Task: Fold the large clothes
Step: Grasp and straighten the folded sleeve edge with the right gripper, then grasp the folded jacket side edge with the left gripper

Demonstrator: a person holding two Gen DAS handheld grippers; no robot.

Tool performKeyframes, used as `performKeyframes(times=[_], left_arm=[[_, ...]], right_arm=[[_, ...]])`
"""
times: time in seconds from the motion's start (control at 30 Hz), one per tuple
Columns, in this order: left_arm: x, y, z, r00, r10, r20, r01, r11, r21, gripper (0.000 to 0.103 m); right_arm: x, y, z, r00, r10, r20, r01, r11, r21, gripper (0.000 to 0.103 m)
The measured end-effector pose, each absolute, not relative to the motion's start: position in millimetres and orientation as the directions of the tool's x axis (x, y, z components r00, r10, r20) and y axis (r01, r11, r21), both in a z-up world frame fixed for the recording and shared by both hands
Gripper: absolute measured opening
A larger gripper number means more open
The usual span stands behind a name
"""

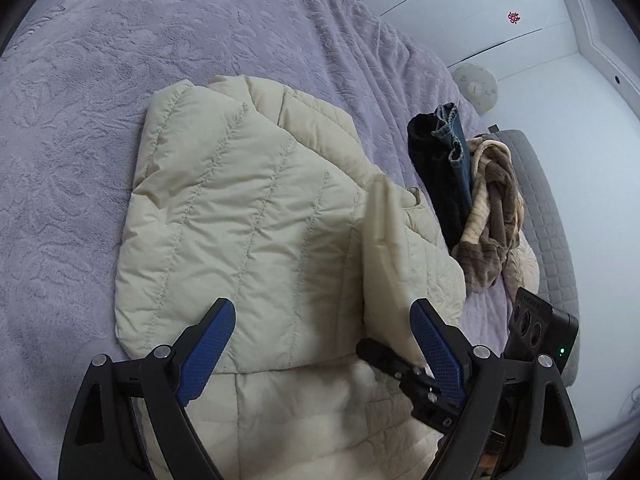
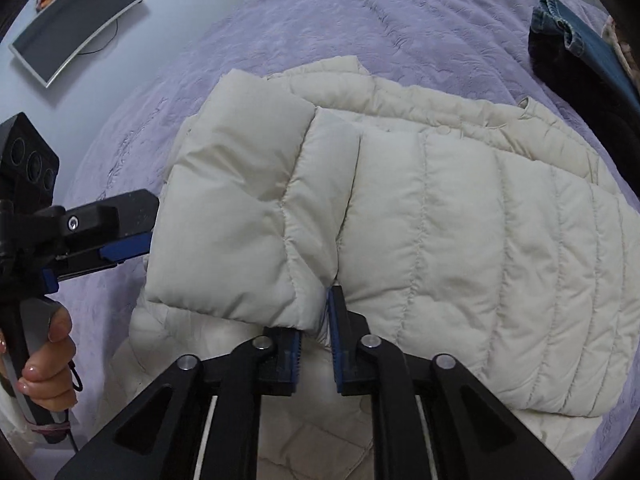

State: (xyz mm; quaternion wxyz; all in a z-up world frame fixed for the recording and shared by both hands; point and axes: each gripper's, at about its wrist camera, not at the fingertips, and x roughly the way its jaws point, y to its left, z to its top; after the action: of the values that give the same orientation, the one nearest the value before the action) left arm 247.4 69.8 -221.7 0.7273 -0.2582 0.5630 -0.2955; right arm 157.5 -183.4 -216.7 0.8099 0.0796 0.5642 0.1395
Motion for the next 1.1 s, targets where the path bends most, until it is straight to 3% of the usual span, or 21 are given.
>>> performKeyframes(times=[0.03,0.07,0.17,0.47,0.53,0.6,0.67,0.77,1.03,1.1], left_arm=[[248.1,66.9,-222.2,0.177,-0.734,-0.655,0.141,0.678,-0.722,0.089],[248.9,62.8,-222.8,0.162,-0.75,-0.641,0.144,0.661,-0.737,0.089],[251.4,45.4,-224.7,0.12,-0.779,-0.615,0.165,0.627,-0.762,0.089],[262.5,7.5,-233.4,0.096,-0.685,-0.722,0.205,0.724,-0.659,0.089],[262.7,5.1,-232.6,0.111,-0.66,-0.743,0.21,0.746,-0.632,0.075],[263.7,2.7,-235.1,0.111,-0.633,-0.766,0.209,0.768,-0.605,0.04],[264.1,4.5,-239.9,0.104,-0.618,-0.779,0.205,0.78,-0.591,0.017],[261.6,11.8,-240.7,0.134,-0.604,-0.786,0.197,0.793,-0.576,0.012],[253.8,24.8,-247.5,0.155,-0.55,-0.821,0.194,0.831,-0.521,0.012],[254.7,23.6,-250.1,0.154,-0.541,-0.827,0.189,0.837,-0.513,0.012]], right_arm=[[154.8,-184.7,-214.4,0.325,0.322,-0.889,-0.136,0.946,0.293,0.06],[151.2,-186.3,-210.8,0.333,0.319,-0.887,-0.138,0.947,0.289,0.065],[140.2,-196.3,-201.4,0.34,0.309,-0.888,-0.136,0.951,0.279,0.065],[115.4,-259.7,-187.0,0.384,0.306,-0.871,0.006,0.943,0.333,0.065],[114.7,-268.8,-186.9,0.393,0.3,-0.869,0.031,0.94,0.339,0.065],[113.1,-276.6,-187.5,0.398,0.299,-0.867,0.053,0.936,0.347,0.065],[110.9,-283.6,-189.4,0.399,0.301,-0.866,0.074,0.931,0.358,0.065],[107.9,-291.3,-191.0,0.402,0.303,-0.864,0.096,0.925,0.368,0.065],[110.1,-326.4,-190.2,0.442,0.224,-0.868,0.19,0.923,0.335,0.065],[118.6,-346.5,-193.8,0.458,0.217,-0.862,0.237,0.905,0.354,0.058]])
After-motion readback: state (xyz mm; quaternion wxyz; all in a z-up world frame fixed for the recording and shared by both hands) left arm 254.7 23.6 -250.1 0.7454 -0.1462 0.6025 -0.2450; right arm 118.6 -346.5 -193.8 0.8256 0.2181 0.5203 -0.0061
